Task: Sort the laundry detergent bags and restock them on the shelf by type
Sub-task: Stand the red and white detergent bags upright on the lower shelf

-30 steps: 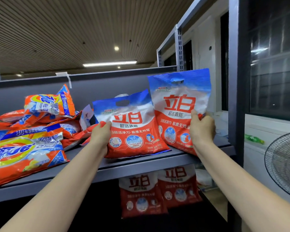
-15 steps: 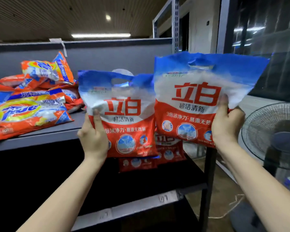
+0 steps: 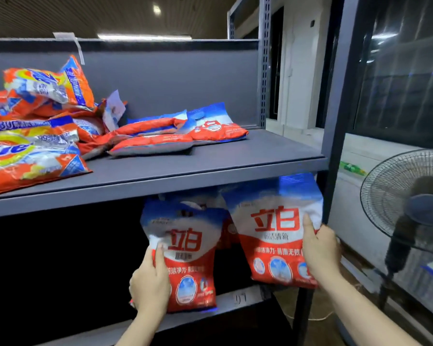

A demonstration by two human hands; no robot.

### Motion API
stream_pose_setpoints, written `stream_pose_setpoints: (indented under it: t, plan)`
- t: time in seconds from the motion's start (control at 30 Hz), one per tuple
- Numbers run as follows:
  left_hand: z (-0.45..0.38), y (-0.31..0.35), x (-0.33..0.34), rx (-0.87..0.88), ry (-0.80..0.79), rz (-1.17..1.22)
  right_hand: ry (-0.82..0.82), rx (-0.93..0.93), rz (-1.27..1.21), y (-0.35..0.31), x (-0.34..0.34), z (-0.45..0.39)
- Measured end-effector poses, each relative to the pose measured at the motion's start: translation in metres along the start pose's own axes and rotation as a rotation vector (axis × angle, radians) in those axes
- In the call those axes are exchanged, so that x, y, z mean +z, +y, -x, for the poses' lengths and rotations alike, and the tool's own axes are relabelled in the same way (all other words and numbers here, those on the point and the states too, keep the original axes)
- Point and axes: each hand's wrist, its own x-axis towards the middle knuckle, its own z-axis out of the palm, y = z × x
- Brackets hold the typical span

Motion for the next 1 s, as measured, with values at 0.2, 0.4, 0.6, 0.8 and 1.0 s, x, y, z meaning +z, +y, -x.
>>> stream_pose_setpoints:
  t: [0.2,0.4,0.6,0.8,1.0]
  plan:
    - [-0.034,-0.029,0.06,-0.072,0.003,0.056,-0.005,0.201,0.038,0.067,0.044,-0.034]
    - [-0.062,-0.048,0.119,0.12,0.011,0.019,-0.015,0.217,0.05,0.096,0.094,-0.075]
    - [-0.081,-0.068,0.172,0.135,0.201,0.054,-0.139,0.054,0.039,0.108,0.136,-0.097]
    - [-0.092,-0.069,0.198,-0.05,0.148,-0.076,-0.137,0.064,0.117,0.158,0.177,-0.129]
    - [-0.071,-0.072,0.192,0.036,0.047,-0.178,-0.061,-0.1,0.42,0.147,0.17,-0.101]
